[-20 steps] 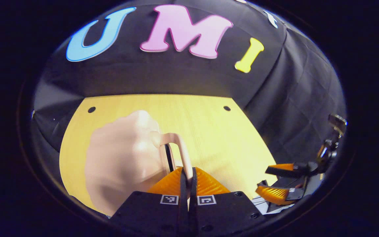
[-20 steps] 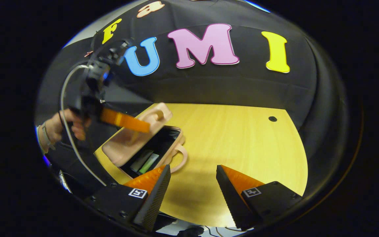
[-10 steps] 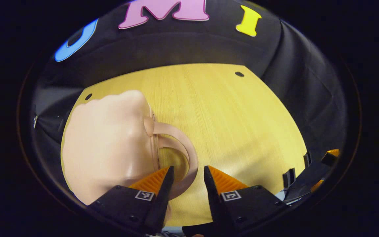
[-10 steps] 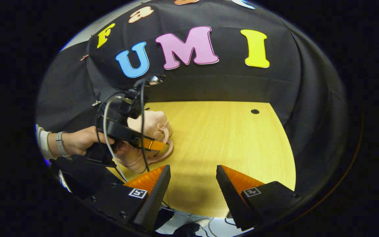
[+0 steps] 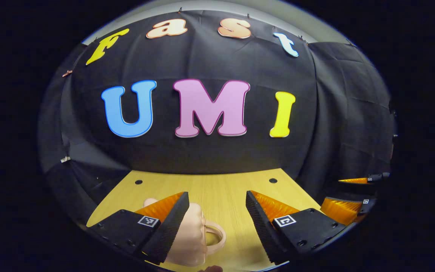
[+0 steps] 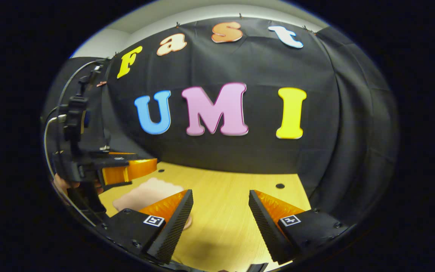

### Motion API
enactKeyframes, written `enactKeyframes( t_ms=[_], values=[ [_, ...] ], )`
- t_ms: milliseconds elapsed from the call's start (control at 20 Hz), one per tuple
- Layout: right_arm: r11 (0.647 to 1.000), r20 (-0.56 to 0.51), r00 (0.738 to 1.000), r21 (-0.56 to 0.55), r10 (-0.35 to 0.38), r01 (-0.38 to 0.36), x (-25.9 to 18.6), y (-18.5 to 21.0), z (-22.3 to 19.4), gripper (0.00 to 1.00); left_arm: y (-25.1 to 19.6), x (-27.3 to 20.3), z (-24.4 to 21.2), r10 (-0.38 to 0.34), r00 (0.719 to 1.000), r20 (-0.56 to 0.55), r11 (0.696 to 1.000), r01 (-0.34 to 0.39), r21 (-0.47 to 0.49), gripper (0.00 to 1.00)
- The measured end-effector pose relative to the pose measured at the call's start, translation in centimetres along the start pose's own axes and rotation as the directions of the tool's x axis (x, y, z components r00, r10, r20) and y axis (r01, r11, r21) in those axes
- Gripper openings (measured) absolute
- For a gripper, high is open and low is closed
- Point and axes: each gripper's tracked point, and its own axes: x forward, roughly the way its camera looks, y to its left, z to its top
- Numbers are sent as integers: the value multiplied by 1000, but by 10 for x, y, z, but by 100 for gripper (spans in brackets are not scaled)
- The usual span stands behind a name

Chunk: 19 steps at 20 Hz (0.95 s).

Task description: First open the suitcase, pack the skin care products into it, and then close the suitcase.

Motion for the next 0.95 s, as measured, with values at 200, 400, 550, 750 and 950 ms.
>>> enactKeyframes(
  t_ms=[200, 400, 550, 750, 950],
  values=[
    [995, 142, 988, -61, -64, 73, 6, 8, 49, 95, 5, -37, 44, -4, 992, 129, 1000, 3, 13, 95],
    [995, 213, 974, -40, -78, 89, -2, 24, 70, 95, 4, -27, 35, 0, 991, 130, 1000, -2, 10, 94],
    [995, 216, 973, -46, -75, 87, -2, 35, 70, 95, 6, -29, 36, -5, 993, 120, 1000, 7, -17, 95],
    [994, 232, 970, -64, -75, 92, -4, 40, 74, 95, 6, -30, 37, 7, 991, 130, 1000, -5, -16, 95],
    [992, 246, 965, -63, -88, 106, -9, 39, 78, 95, 5, -31, 39, -5, 987, 164, 1000, 6, -2, 94]
  ],
)
